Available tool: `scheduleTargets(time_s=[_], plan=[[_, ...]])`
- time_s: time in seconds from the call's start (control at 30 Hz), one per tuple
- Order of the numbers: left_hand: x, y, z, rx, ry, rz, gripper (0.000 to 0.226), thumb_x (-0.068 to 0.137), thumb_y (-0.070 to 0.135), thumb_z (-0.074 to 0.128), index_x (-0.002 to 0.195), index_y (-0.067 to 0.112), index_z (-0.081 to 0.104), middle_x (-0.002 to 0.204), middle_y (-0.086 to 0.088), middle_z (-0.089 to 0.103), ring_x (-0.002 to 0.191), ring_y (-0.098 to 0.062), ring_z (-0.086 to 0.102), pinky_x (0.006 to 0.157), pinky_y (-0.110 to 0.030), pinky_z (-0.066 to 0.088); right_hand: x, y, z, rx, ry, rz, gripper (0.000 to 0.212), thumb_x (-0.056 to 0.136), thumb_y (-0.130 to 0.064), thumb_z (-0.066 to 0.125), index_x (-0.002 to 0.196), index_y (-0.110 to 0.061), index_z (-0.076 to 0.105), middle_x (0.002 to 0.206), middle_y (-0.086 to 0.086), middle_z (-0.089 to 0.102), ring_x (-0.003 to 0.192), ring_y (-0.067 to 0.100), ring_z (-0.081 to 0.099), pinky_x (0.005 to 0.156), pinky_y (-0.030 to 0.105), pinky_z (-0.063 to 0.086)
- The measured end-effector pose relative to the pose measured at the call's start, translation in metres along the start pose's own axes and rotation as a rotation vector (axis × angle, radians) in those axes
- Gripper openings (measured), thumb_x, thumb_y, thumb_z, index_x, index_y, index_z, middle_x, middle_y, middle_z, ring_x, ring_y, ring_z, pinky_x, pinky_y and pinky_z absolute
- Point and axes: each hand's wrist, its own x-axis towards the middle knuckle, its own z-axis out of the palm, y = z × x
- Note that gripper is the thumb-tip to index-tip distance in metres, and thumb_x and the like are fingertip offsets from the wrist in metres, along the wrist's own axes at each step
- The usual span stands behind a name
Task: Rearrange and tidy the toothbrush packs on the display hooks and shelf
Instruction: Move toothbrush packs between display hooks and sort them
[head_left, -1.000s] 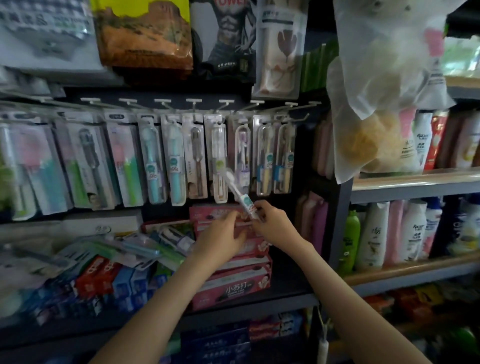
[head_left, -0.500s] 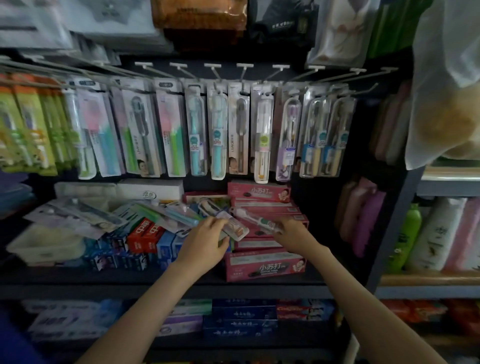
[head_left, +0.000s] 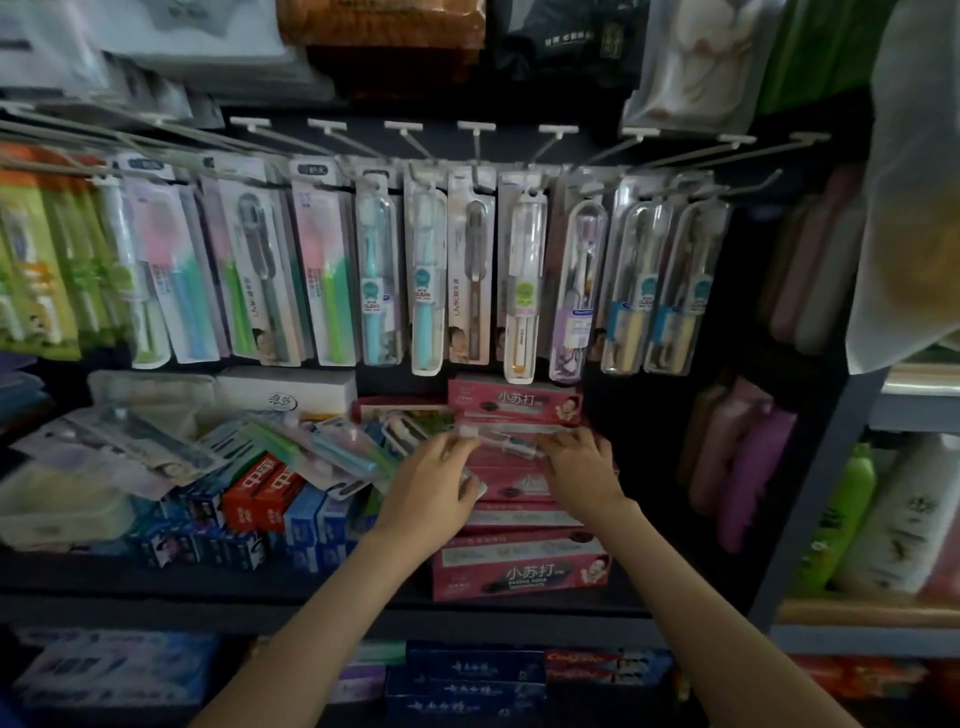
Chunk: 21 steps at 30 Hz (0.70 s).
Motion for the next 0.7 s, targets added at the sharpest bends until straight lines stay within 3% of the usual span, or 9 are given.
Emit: scheduleTargets(time_s=[0.07,0.17,0.23,0.3,0.43,0.53,0.6,0.7], plan=[[0.009,0.008,0.005,-0.009,0.035,0.008,0.046,0.096,0.028,0.048,0.14,0.02,0.041,0.134,-0.001,0.045,0.121,-0.018,0.045,0.097,-0.027,0.038,0.0,0.007,0.0,0.074,0.175,-0.015,0.035,0.096,-0.02,0.044,0.129,-0.012,0.052,0.127,0.007,0.054,0.117,0.03,0.043,0.096,0.042,0.034],[0.025,0.018,0.01,-0.043,0.096,0.022,0.047,0.094,0.026,0.051,0.14,0.019,0.042,0.132,-0.004,0.048,0.118,-0.02,0.048,0.096,-0.03,0.043,0.002,0.018,-0.02,0.304,0.638,0.09,0.015,0.088,-0.007,0.055,0.1,-0.001,0.061,0.09,0.013,0.06,0.089,0.031,0.052,0.077,0.037,0.042],[0.038,0.026,0.01,-0.061,0.147,0.055,0.048,0.092,0.022,0.054,0.139,0.018,0.044,0.128,-0.006,0.05,0.115,-0.022,0.05,0.094,-0.032,0.046,0.005,0.027,-0.045,0.451,0.856,0.237,0.014,0.086,-0.004,0.057,0.099,0.0,0.056,0.09,0.014,0.056,0.089,0.029,0.047,0.078,0.029,0.034],[0.051,0.037,0.007,-0.077,0.215,0.101,0.048,0.09,0.017,0.058,0.136,0.015,0.047,0.124,-0.007,0.053,0.108,-0.023,0.055,0.089,-0.033,0.049,0.013,0.038,-0.068,0.565,0.975,0.363,0.027,0.086,-0.005,0.058,0.111,0.003,0.051,0.101,0.017,0.053,0.096,0.03,0.044,0.082,0.025,0.028],[0.08,0.065,0.001,-0.125,0.31,0.178,0.047,0.086,0.011,0.062,0.132,0.013,0.052,0.116,-0.008,0.059,0.096,-0.022,0.061,0.075,-0.028,0.051,0.04,0.06,-0.101,0.664,0.966,0.512,0.064,0.084,-0.011,0.062,0.139,0.002,0.031,0.127,0.022,0.045,0.116,0.037,0.039,0.099,0.038,0.028],[0.107,0.091,-0.005,-0.158,0.288,0.194,0.044,0.094,0.016,0.052,0.138,0.015,0.045,0.122,-0.005,0.055,0.096,-0.019,0.06,0.071,-0.025,0.047,0.059,0.072,-0.115,0.737,0.847,0.572,0.076,0.088,-0.021,0.063,0.147,-0.005,0.018,0.135,0.021,0.043,0.122,0.036,0.041,0.1,0.043,0.036],[0.127,0.109,-0.006,-0.195,0.288,0.185,0.043,0.097,0.02,0.046,0.139,0.016,0.042,0.126,-0.005,0.053,0.1,-0.021,0.059,0.073,-0.03,0.05,0.066,0.08,-0.12,0.826,0.786,0.589,0.068,0.09,-0.021,0.059,0.145,-0.007,0.022,0.134,0.02,0.047,0.119,0.036,0.048,0.094,0.041,0.043],[0.158,0.132,-0.004,-0.195,0.282,0.126,0.046,0.097,0.026,0.045,0.14,0.012,0.037,0.131,-0.01,0.051,0.109,-0.026,0.055,0.082,-0.037,0.049,0.067,0.089,-0.123,0.806,0.791,0.573,0.035,0.092,-0.015,0.053,0.125,-0.003,0.049,0.118,0.018,0.055,0.106,0.034,0.056,0.082,0.032,0.044]])
